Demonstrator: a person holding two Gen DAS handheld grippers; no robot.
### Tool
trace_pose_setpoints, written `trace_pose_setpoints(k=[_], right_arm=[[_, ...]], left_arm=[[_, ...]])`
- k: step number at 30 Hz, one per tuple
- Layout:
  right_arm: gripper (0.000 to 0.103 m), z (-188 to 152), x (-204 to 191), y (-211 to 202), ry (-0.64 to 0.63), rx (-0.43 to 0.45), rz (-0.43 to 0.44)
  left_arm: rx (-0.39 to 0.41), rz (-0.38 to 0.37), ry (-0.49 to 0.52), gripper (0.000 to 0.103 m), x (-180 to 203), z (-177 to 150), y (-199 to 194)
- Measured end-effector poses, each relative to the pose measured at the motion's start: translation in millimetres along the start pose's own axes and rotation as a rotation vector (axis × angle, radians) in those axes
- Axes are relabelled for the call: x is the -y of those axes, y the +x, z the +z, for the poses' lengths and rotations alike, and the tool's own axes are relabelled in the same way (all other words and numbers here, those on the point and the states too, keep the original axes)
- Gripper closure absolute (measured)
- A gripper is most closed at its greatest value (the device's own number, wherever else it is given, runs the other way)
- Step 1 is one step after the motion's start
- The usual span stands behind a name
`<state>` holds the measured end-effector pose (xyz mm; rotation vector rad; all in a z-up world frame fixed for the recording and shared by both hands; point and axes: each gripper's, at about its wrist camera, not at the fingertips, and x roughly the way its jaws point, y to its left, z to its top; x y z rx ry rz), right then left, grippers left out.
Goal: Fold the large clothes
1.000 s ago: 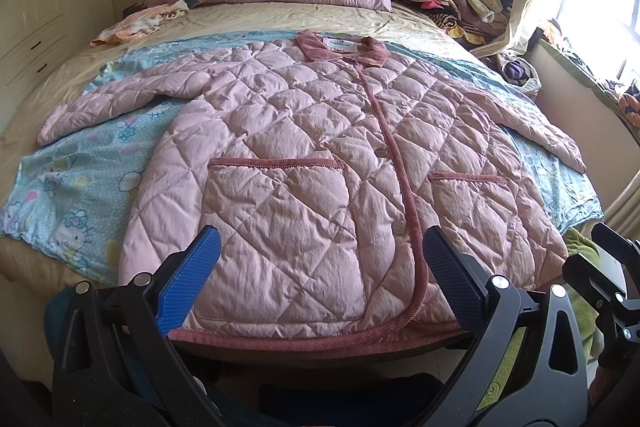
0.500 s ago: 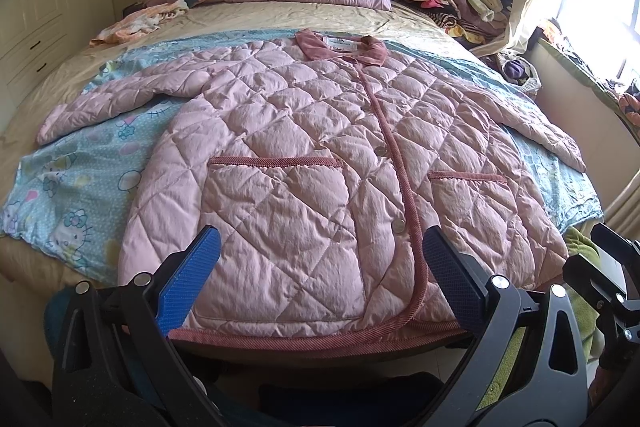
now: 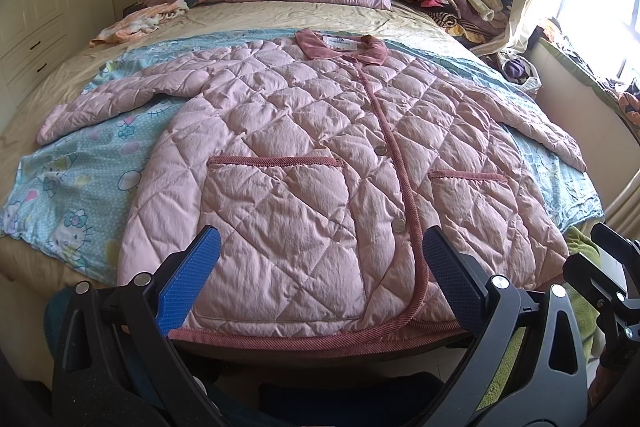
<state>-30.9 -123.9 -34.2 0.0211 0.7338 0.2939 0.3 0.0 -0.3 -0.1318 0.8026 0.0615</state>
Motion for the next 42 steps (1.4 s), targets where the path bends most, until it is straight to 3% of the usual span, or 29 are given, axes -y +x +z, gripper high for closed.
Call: trace_pose_setpoints(k=[15, 42], right_arm=[[0.004, 4, 8, 7, 0.018, -0.013, 0.021], [0.004, 83, 22, 55, 0.023, 0.014, 0.065]], left_arm=[[-0.008, -0.007, 0.001, 0.008, 4, -3, 7], [0.001, 0.019, -0.075, 0.008, -15, 80, 43]])
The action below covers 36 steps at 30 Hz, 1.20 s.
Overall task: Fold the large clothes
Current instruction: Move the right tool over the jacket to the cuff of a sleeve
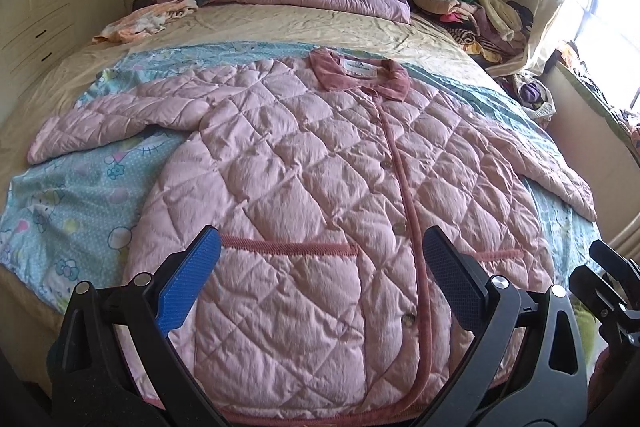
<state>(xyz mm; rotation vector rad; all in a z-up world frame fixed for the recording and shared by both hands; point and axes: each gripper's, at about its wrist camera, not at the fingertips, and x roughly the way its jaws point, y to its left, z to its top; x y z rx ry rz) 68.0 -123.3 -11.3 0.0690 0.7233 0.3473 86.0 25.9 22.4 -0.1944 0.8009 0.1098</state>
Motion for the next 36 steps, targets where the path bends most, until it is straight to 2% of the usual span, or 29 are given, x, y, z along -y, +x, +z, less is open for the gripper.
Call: trace_pose_setpoints(k=[15, 36], right_arm=[[0.004, 49, 18, 21, 0.049, 0.025, 0.014], [0.004, 107, 75, 37, 0.196, 0.077, -0.051]], left_arm=[[0.005, 0.0, -0.019, 0.008, 4, 40, 19], [-0.009, -0.042, -0.003, 0.008, 38, 102, 51]])
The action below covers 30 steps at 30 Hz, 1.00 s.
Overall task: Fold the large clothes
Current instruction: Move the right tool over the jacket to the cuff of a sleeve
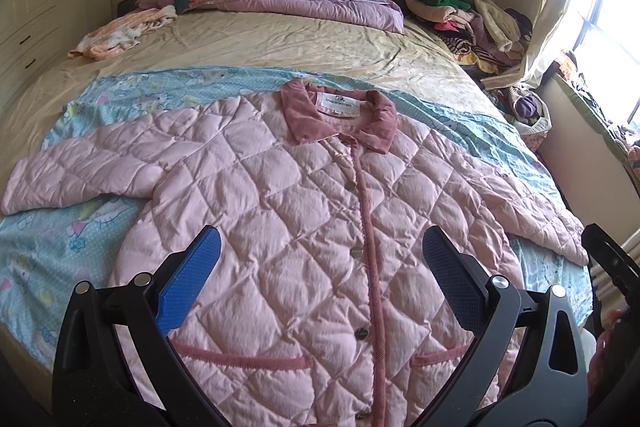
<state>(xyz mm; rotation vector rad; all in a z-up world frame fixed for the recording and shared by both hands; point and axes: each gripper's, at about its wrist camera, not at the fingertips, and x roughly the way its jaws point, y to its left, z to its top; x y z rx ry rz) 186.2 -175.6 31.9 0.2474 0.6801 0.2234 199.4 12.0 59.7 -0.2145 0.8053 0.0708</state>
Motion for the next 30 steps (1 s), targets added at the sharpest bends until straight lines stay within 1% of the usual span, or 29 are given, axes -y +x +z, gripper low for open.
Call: trace_pose_setpoints(k=[6, 11, 15, 21, 24, 30], right_arm=[[0.004, 17, 19, 4, 0.046, 0.021, -0.024], [0.004, 27, 44, 11, 0.095, 0.031, -0.065], [0.004, 31, 72, 20, 0.148, 0.035, -0.113], [0.004, 31, 123, 40, 0.248, 0.019, -0.19], [0.004, 26, 150, 52, 0.312, 0.003, -0.22], [0.004, 15, 197, 73, 0.397, -0.026, -0.304]], left_arm=[[-0.01, -0.012, 0.003, 0.008, 9, 14, 13], [-0.021, -0.005, 0.014, 0.008, 19, 25, 28], [-0.028, -0.007, 0.018, 0.008, 27, 31, 43], [-0.073, -0.01, 0.043, 0.008, 40, 33, 76], [-0.101, -0.01, 0.054, 0.008, 46, 30, 93], [-0.159, -0.003, 0.067, 0.008, 56, 23, 124]])
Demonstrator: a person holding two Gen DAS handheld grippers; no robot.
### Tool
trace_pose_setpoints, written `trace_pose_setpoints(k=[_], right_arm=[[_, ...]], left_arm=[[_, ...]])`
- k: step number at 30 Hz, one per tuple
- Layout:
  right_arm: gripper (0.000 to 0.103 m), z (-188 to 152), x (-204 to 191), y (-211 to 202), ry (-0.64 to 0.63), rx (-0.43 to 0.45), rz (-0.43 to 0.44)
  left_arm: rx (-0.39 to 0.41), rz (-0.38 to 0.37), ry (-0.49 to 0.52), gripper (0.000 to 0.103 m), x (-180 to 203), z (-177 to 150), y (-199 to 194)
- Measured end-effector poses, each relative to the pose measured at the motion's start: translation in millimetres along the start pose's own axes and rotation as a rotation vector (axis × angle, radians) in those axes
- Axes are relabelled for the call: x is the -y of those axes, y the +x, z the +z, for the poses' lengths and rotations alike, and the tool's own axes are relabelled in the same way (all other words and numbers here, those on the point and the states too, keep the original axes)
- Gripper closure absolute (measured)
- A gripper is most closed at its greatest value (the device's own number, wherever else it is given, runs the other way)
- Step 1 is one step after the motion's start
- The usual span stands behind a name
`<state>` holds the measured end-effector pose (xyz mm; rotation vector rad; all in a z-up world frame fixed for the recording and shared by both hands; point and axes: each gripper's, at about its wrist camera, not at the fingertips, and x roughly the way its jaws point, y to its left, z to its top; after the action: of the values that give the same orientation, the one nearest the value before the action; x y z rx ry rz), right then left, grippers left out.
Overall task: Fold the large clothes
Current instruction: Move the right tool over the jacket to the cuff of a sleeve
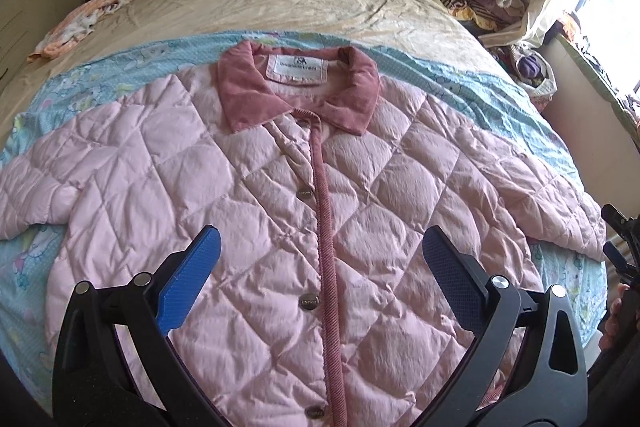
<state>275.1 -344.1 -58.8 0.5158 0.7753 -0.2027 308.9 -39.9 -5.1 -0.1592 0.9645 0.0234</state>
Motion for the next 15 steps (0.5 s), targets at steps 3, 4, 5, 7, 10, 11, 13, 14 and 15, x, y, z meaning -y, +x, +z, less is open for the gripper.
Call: trace_pose_setpoints(k=[3, 4, 5, 7, 10, 11, 13, 14, 15], right_arm=[[0.004, 3, 20, 11, 0.049, -0.01, -0.03], [0.004, 4, 26, 14, 0.063, -0.011, -0.034], [0.004, 5, 32, 17, 0.076, -0.013, -0.05], [0.004, 8, 44, 23, 0.106, -0.014, -0.065], [0.004, 15, 64, 32, 0.16, -0.01, -0.087], [0.004, 18, 72, 35, 0.184, -0.009, -0.098], [0.004, 23, 88, 42, 0.235, -0.011, -0.115], [0.004, 25, 97, 46, 0.26, -0.012, -0.12], [0.004, 26, 104, 50, 0.283, -0.015, -0.127]], left_arm=[[-0.013, 0.011, 0.004, 0.008, 5, 0, 11], [-0.014, 0.015, 0.001, 0.008, 5, 1, 14], [-0.015, 0.017, -0.002, 0.008, 6, 2, 17], [-0.018, 0.018, -0.008, 0.008, 8, 5, 22], [-0.03, 0.014, -0.015, 0.008, 11, 9, 31], [-0.033, 0.02, -0.013, 0.008, 12, 11, 34], [-0.039, 0.028, -0.008, 0.008, 13, 14, 39], [-0.041, 0.03, -0.01, 0.008, 13, 15, 42], [-0.044, 0.032, -0.016, 0.008, 12, 17, 44]])
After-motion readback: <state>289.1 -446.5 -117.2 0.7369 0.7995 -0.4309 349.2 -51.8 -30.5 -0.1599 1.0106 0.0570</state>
